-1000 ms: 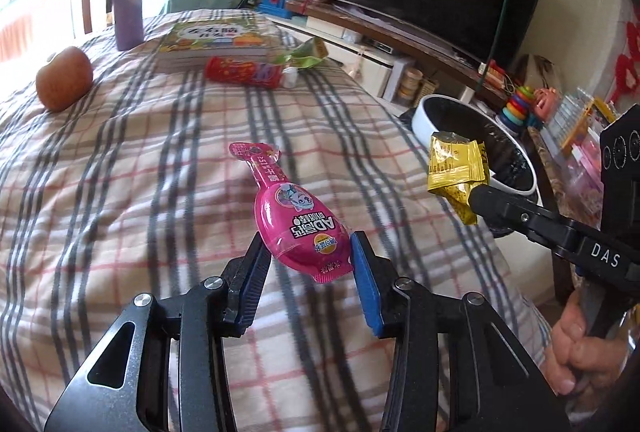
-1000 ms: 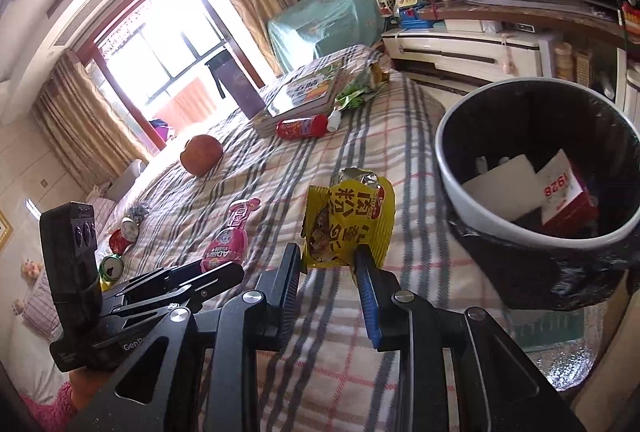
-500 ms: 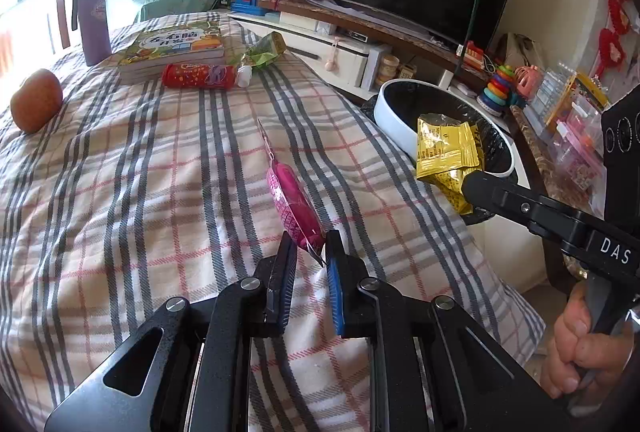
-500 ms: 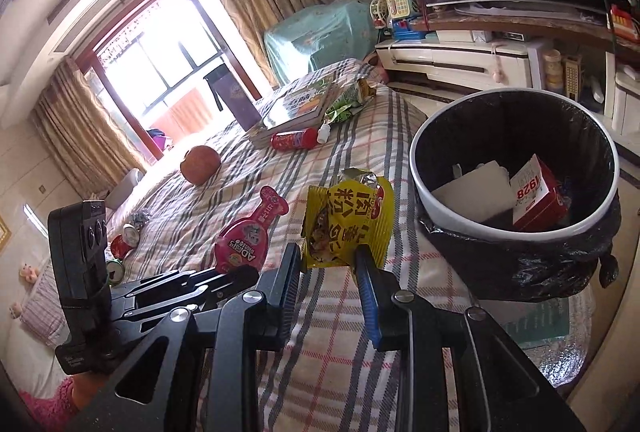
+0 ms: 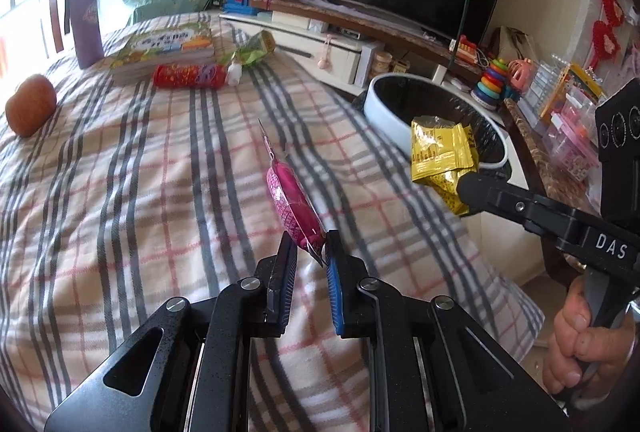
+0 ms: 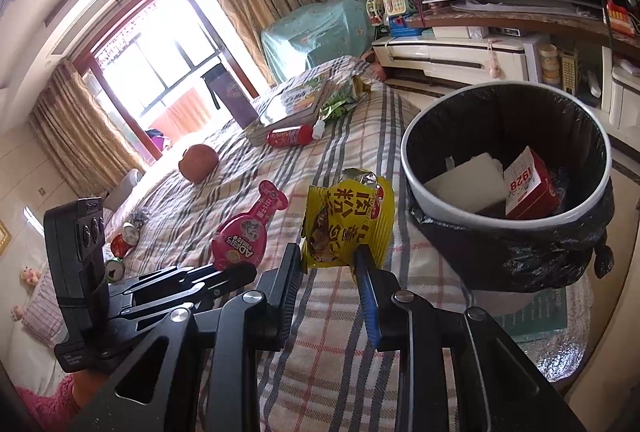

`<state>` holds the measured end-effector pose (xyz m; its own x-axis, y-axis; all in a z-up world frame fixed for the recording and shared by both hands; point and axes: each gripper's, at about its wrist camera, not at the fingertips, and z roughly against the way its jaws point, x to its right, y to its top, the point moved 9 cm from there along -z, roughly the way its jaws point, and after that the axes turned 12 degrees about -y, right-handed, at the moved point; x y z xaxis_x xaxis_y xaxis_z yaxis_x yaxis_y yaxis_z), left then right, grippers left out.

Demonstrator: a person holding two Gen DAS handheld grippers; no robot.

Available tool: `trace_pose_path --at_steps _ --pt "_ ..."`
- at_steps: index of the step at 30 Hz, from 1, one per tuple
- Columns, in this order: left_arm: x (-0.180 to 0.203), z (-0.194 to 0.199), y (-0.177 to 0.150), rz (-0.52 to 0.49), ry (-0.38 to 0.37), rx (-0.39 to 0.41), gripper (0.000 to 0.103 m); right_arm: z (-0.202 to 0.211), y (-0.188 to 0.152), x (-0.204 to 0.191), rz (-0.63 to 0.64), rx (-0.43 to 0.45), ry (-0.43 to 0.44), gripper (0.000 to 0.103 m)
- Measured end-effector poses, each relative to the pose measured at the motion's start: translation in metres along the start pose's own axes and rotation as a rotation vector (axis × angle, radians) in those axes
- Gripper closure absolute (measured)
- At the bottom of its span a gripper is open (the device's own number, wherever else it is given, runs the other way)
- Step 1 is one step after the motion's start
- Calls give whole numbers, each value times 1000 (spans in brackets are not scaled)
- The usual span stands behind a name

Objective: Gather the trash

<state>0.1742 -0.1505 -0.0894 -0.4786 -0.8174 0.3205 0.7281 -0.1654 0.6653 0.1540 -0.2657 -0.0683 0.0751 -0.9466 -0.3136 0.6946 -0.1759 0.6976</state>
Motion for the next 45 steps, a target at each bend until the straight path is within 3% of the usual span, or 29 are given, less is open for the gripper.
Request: trace_pose_path --at_steps 7,9,11,20,25,29,38,40,41,42,43,45 --pt "-30 -2 -19 116 -6 -31 85 -19 -18 -4 32 -58 -13 75" --pt "-32 0 -17 121 6 -22 60 -24 -21 -4 38 -71 -22 75" --pt "-33 1 -13 121 28 -9 44 -27 -23 -2 37 -78 -27 73" --pt "-42 5 -12 125 79 -21 43 -21 -20 5 36 -61 -68 55" --pt "-54 18 -18 95 120 -58 30 -15 -18 5 52 -53 -81 39" --pt "-67 24 -22 67 174 -50 30 -14 -21 14 32 -62 -87 38" --pt "-65 -6 3 7 182 -48 30 -36 -10 15 -32 -79 -58 31" --pt "-64 -13 2 -10 184 -66 40 -40 -8 15 -27 -74 -68 37" --pt "-64 -13 2 -16 183 -62 45 -41 -8 14 -19 -74 -72 52" --pt "-62 -13 3 -20 175 -58 57 -42 -8 13 -15 -77 -66 66" --pt "-61 -12 3 -24 168 -57 58 -42 -10 10 -13 -84 -53 68" --pt "-61 -11 2 -23 163 -52 58 -40 -11 5 9 -76 -51 86"
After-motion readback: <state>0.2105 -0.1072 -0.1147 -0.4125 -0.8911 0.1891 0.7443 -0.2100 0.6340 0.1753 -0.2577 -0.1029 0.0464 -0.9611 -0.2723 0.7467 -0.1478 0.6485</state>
